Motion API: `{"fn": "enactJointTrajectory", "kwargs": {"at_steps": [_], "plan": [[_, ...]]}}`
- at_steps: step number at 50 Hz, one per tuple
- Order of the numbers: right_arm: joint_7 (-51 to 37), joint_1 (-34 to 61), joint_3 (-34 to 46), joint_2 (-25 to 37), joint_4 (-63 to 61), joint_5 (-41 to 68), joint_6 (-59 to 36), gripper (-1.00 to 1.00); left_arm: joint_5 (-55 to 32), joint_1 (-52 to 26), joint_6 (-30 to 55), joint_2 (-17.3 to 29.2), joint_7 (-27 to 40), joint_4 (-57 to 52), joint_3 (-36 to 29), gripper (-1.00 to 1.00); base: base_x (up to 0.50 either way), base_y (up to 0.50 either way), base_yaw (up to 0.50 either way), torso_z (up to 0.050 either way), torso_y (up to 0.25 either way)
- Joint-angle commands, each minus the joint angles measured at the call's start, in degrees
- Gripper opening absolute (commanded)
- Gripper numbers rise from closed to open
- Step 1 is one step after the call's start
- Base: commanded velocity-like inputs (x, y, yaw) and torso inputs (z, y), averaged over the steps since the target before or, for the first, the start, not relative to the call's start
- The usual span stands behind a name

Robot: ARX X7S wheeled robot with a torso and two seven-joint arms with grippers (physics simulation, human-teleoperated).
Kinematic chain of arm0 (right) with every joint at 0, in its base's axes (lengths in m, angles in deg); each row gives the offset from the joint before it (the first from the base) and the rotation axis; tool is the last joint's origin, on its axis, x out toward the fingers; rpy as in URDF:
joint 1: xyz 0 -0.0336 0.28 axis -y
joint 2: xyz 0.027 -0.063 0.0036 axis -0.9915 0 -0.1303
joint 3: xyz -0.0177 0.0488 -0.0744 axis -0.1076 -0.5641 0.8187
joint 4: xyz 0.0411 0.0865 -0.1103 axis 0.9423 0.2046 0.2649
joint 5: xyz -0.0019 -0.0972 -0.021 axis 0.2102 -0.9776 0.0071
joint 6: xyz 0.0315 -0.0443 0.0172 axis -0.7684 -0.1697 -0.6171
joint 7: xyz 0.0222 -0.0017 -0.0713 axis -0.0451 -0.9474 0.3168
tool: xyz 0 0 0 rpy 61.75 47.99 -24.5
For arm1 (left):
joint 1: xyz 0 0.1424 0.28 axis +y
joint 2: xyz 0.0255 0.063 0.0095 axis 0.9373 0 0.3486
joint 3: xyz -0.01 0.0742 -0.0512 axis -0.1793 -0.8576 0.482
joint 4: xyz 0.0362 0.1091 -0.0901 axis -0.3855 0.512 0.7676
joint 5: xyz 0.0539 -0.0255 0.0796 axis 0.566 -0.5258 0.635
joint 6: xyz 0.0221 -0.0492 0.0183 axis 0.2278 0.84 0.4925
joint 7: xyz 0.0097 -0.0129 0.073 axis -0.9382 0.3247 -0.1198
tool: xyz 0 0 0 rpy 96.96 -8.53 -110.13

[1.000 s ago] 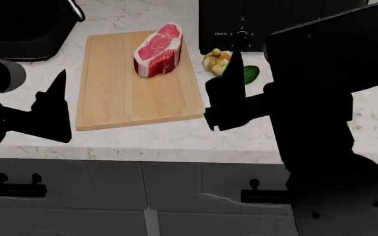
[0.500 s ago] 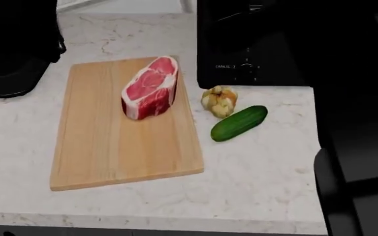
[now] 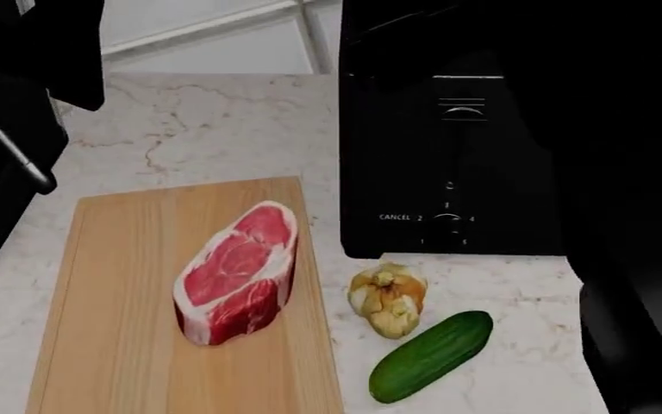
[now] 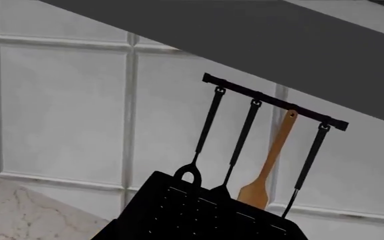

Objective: Clear the non-vegetable object off the cutting board and place the vegetables onto it.

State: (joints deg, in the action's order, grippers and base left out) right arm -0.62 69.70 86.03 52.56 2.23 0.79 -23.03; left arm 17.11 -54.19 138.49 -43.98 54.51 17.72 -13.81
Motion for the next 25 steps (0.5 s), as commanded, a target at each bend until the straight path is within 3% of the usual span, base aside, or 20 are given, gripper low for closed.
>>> {"fn": "enactJointTrajectory", "kwargs": {"at_steps": [1, 6, 9, 12, 13, 17, 19, 23, 25], "plan": [[-8.4, 1.8, -2.8, 1.6, -0.1, 13.2, 0.0, 1.0, -1.5, -0.1, 1.0, -1.3, -0.3, -1.6, 0.7, 1.0, 0.0, 0.0, 0.0, 0.0, 0.0], [-13.1, 3.4, -3.6, 2.9, 0.5, 20.4, 0.1, 1.0, -2.6, -1.7, 1.9, -1.3, -0.1, -0.5, 0.1, 1.0, 0.0, 0.0, 0.0, 0.0, 0.0], [-14.4, 3.7, -3.7, 3.5, 1.0, 22.5, 0.4, 1.0, -13.0, -2.9, 2.5, -0.3, 4.6, 3.2, 1.5, 1.0, 0.0, 0.0, 0.0, 0.0, 0.0], [-14.5, 4.0, -2.1, 4.4, 1.4, 22.8, 1.3, 1.0, -14.9, -4.9, 2.4, 2.2, 4.6, 4.4, -2.4, 1.0, 0.0, 0.0, 0.0, 0.0, 0.0], [-14.7, 4.2, -2.0, 4.4, 1.5, 23.0, 1.4, 1.0, -17.3, -5.4, 2.4, 2.7, 5.8, 5.4, -2.6, 1.0, 0.0, 0.0, 0.0, 0.0, 0.0], [-15.0, 4.8, -1.6, 4.8, 2.1, 23.5, 1.7, 1.0, -43.1, -8.9, 2.4, 6.4, 20.8, 14.6, -4.6, 1.0, 0.0, 0.0, 0.0, 0.0, 0.0], [-15.2, 5.0, -1.5, 5.0, 2.2, 23.8, 1.7, 1.0, -46.7, -9.8, 1.9, 8.3, 22.1, 15.2, -8.2, 1.0, 0.0, 0.0, 0.0, 0.0, 0.0], [-15.8, 6.0, -1.1, 5.5, 2.6, 24.5, 1.6, 1.0, -57.6, -11.4, 2.0, 8.8, 27.8, 20.1, -9.3, 1.0, 0.0, 0.0, 0.0, 0.0, 0.0], [-16.2, 6.3, -1.1, 5.5, 2.7, 24.9, 1.4, 1.0, -59.0, -12.5, 1.8, 9.8, 27.1, 19.7, -12.6, 1.0, 0.0, 0.0, 0.0, 0.0, 0.0]]}}
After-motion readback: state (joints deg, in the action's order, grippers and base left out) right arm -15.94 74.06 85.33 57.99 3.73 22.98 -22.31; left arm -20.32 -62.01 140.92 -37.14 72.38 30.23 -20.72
